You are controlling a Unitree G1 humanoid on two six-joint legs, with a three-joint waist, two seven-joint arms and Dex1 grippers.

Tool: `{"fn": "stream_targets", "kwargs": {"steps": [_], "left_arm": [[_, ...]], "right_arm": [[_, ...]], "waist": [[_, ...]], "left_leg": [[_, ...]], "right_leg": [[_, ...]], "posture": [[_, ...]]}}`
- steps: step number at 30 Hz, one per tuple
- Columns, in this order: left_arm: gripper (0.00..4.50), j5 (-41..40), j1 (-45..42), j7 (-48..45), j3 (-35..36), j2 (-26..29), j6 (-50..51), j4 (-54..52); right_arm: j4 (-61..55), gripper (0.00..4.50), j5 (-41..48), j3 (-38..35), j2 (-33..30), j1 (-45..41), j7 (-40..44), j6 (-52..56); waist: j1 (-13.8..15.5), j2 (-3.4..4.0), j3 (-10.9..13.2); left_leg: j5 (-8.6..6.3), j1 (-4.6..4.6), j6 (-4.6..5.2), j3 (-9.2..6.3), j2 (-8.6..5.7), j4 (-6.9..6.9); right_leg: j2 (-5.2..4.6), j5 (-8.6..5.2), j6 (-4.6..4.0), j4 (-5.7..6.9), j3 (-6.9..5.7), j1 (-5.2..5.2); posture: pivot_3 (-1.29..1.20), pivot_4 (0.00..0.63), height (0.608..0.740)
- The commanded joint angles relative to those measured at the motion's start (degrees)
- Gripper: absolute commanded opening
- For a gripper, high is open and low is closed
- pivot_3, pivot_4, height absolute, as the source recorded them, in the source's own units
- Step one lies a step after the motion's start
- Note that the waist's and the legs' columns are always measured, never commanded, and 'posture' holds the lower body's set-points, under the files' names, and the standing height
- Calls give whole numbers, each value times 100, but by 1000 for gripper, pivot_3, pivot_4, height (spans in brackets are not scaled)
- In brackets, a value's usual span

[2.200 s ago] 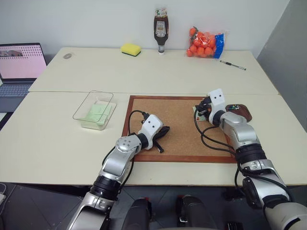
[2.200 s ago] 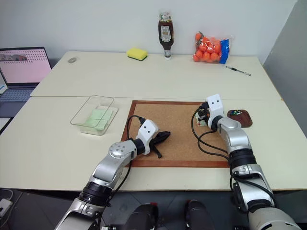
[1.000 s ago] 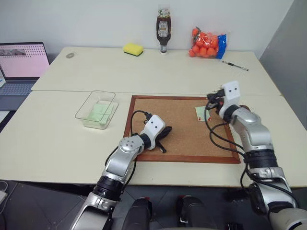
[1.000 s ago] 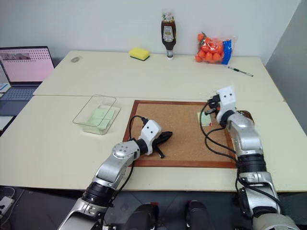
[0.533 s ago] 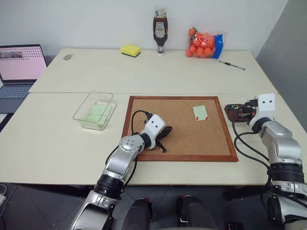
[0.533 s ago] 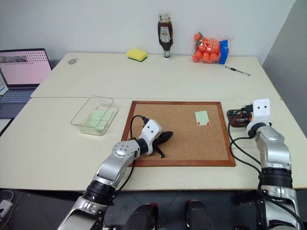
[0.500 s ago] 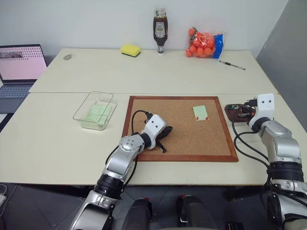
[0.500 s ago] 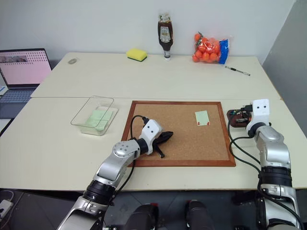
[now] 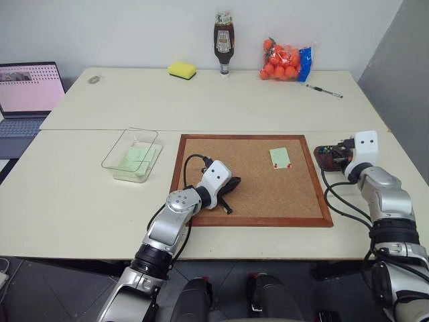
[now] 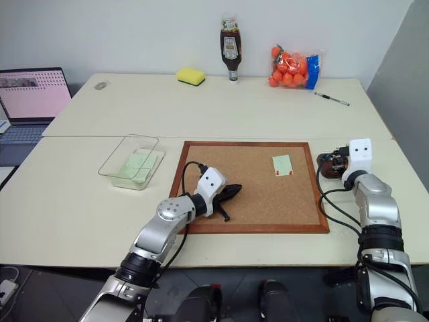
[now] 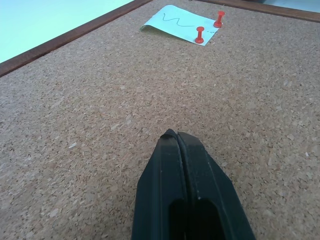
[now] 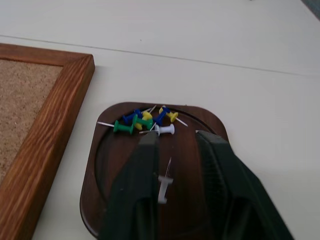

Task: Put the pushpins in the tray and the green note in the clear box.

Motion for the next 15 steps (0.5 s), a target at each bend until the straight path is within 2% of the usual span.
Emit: {"fn": "stream_targets", "kwargs": {"steps": [1,5,12,15], "left_arm": [[0,39,39,-5,-60,19,-2,-78],[0,43,46,-10,-67,24,1,-91],[0,40,63,-6,-54,42,13,-101],[0,44,69,-3,-53,50,16,-100]], "right_arm": [[-90,2403,-19,-60,-69,-90,-38,-140],[-601,3108,137,-177,-55,108,20,-89],[-2622,3108,786,116,-25,1228,843,629],[-3042,3108,759,391,143,1504,859,707]], "waist": [[1,0,0],[1,0,0],[7,1,0],[-4,1,0]], "left_leg": [[0,0,0,0,0,0],[0,0,0,1,0,0],[0,-1,0,-3,3,0],[0,1,0,-6,3,0]], "right_leg": [[0,0,0,0,0,0],[0,0,0,0,2,0],[0,0,0,-1,-2,0],[-1,0,0,0,-3,1]], "posture": [[0,150,740],[0,150,740],[0,150,740],[0,150,740]]}}
